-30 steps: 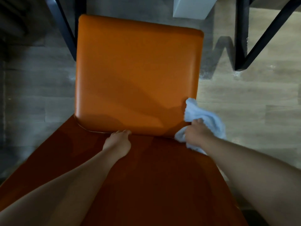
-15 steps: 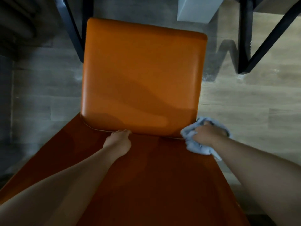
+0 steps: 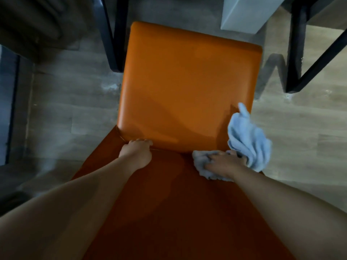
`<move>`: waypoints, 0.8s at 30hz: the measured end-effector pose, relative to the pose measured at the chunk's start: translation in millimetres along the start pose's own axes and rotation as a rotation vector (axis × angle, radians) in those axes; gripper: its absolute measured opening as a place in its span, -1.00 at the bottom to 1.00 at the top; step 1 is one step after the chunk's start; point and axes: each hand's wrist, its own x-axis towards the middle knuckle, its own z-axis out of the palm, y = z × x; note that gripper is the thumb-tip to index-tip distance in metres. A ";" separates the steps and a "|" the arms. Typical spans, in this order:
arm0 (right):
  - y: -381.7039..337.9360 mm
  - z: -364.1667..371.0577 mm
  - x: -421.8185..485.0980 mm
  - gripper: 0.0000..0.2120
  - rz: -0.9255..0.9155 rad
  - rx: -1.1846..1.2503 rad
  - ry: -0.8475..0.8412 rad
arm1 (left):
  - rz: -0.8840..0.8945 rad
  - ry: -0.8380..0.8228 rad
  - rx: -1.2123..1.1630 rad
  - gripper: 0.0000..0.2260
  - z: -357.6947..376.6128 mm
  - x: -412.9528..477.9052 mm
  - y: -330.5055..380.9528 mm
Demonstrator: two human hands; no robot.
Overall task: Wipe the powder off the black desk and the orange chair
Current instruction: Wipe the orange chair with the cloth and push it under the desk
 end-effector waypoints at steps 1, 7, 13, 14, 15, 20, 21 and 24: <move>-3.0 2.1 1.3 -0.50 0.058 0.014 -0.015 | 0.008 0.000 0.011 -0.57 -5.5 0.0 -4.7; -96.1 -2.2 4.0 -0.54 0.016 0.242 0.023 | -0.086 0.115 0.180 -0.58 -32.7 2.1 -52.5; -215.6 -18.8 7.4 -0.58 -0.022 0.319 0.030 | -0.328 -0.039 -0.250 -0.64 -43.3 10.4 -95.0; -225.3 -22.4 11.0 -0.62 0.004 0.346 0.029 | -0.329 -0.052 -0.332 -0.67 -44.0 12.7 -98.7; -232.7 -24.0 15.3 -0.63 0.032 0.360 0.035 | -0.320 -0.058 -0.419 -0.70 -43.4 15.3 -102.1; -266.9 -25.6 19.1 -0.57 -0.018 0.520 0.139 | -0.425 0.011 -0.871 -0.80 -30.9 26.1 -117.1; -275.0 -28.2 14.7 -0.64 -0.134 0.593 0.176 | -0.465 0.033 -0.991 -0.81 -27.6 26.7 -122.0; -277.1 -34.4 8.0 -0.70 -0.303 0.597 0.232 | -0.456 0.052 -1.112 -0.83 -16.4 31.6 -133.0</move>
